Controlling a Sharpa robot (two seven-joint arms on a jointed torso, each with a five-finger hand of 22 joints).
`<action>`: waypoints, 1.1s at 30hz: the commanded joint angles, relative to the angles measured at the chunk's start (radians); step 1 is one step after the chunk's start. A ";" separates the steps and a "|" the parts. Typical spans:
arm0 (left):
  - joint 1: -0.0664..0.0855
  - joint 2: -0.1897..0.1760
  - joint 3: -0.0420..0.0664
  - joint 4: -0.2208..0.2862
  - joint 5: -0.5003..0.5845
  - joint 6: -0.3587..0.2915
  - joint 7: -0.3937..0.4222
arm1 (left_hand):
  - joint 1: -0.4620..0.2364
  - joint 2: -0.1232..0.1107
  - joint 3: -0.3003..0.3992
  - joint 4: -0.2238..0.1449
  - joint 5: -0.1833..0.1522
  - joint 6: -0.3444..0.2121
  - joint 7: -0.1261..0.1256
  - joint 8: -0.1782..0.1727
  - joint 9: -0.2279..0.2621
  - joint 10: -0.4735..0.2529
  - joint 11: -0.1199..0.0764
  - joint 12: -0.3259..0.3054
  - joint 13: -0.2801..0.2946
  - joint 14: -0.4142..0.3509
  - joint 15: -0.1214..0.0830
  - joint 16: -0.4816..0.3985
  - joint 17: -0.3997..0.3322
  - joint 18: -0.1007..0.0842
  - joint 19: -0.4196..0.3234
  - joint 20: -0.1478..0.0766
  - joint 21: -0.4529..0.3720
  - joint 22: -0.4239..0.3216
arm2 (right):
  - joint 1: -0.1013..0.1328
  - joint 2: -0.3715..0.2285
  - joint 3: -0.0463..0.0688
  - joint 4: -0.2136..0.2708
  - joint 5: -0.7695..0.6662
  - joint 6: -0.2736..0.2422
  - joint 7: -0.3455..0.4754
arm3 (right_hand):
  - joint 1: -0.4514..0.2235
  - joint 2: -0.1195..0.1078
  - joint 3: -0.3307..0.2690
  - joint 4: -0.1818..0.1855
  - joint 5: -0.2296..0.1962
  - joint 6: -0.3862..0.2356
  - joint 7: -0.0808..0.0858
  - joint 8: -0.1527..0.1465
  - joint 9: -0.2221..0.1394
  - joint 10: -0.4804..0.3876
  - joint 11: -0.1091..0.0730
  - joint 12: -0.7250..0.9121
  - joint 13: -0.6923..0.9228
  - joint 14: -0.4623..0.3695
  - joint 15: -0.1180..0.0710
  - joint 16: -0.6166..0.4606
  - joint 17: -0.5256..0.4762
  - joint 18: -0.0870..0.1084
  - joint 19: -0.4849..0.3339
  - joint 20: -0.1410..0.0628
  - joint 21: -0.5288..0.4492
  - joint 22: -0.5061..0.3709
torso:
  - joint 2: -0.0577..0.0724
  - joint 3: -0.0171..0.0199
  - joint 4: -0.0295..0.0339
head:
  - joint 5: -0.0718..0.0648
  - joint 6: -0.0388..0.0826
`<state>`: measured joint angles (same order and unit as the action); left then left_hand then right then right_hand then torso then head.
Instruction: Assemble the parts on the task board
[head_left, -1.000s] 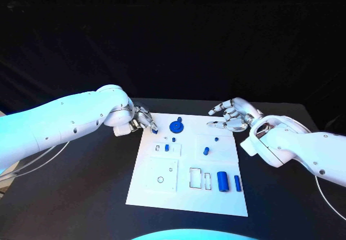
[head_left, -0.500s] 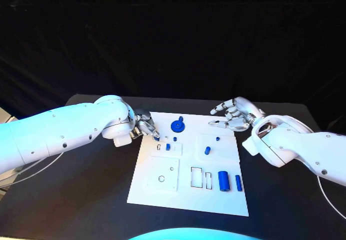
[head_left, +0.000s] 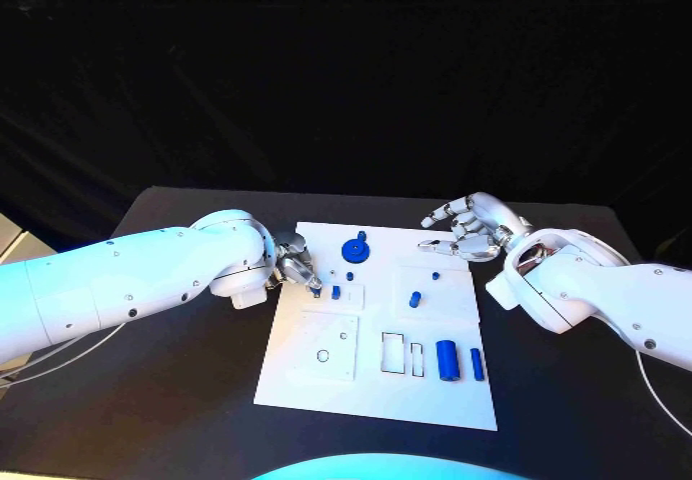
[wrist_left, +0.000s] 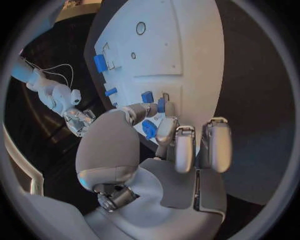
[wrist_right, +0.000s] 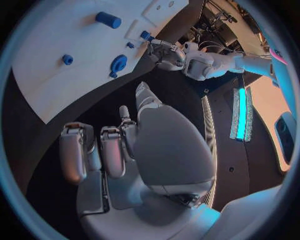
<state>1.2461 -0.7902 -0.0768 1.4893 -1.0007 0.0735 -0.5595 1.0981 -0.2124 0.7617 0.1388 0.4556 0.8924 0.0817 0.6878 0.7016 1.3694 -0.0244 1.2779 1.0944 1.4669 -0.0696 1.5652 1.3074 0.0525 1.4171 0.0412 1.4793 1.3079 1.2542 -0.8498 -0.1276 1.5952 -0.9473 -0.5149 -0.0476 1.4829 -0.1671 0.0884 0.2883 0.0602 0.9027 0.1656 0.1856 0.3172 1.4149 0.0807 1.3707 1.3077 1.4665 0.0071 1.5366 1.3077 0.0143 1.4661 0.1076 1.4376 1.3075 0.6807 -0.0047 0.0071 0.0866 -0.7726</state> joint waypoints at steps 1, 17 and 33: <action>-0.002 0.007 0.000 0.003 -0.043 -0.004 -0.010 | -0.009 0.006 0.152 -0.155 0.002 0.043 -0.034 0.004 0.128 0.008 -0.002 0.006 0.001 0.103 -0.006 0.004 0.260 -0.006 0.008 0.001 0.006 0.086 | -0.001 -0.001 0.000 0.001 -0.017 0.009 0.014 | -0.005 0.002 -0.003 -0.001 0.000 -0.003 -0.004 0.004 0.001 -0.006 -0.002 -0.007 0.118 0.081 -0.003 -0.005 0.179 0.019 0.039 0.001 -0.006 0.184 | 0.000 0.0002 -0.0003 | -0.002 0.001; -0.004 0.021 -0.001 0.003 -0.105 0.038 -0.022 | -0.012 0.005 0.155 -0.156 0.003 0.044 -0.036 0.007 0.130 0.007 -0.003 0.003 -0.002 0.103 -0.007 0.004 0.261 -0.006 0.009 0.000 0.007 0.087 | -0.001 -0.001 0.000 0.001 -0.017 0.010 0.015 | -0.005 0.002 -0.003 -0.001 0.000 -0.003 -0.004 0.004 0.001 -0.006 -0.002 -0.007 0.118 0.081 -0.003 -0.005 0.179 0.019 0.039 0.001 -0.006 0.184 | 0.000 -0.0003 -0.0003 | -0.006 -0.004; -0.004 0.019 -0.001 0.008 -0.124 0.081 -0.029 | -0.012 0.004 0.156 -0.157 0.004 0.044 -0.036 0.007 0.130 0.008 -0.004 0.003 -0.001 0.103 -0.007 0.004 0.261 -0.006 0.009 0.000 0.007 0.087 | -0.004 -0.001 0.000 -0.002 -0.017 0.013 0.014 | -0.005 0.003 -0.004 -0.002 0.000 -0.004 -0.004 0.005 0.001 -0.005 -0.002 -0.005 0.118 0.081 -0.003 -0.004 0.181 0.018 0.040 0.000 -0.005 0.184 | 0.000 -0.0014 0.0007 | -0.005 -0.006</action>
<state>1.2429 -0.7719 -0.0766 1.4949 -1.1122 0.1202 -0.5816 1.0815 -0.2212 0.8061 0.0942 0.4528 0.8961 0.0780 0.6917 0.7254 1.3732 -0.0278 1.2778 1.0932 1.4668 -0.0695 1.5650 1.3075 0.0528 1.4170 0.0412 1.4792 1.3075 1.2512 -0.8514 -0.1277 1.5935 -0.9531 -0.5145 -0.0454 1.4829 -0.1671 0.0884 0.2883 0.0602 0.9027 0.1656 0.1856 0.3172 1.4149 0.0807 1.3707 1.3075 1.4665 0.0071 1.5365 1.3074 0.0143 1.4661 0.1076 1.4376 1.3073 0.6805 -0.0058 0.0071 0.0826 -0.7774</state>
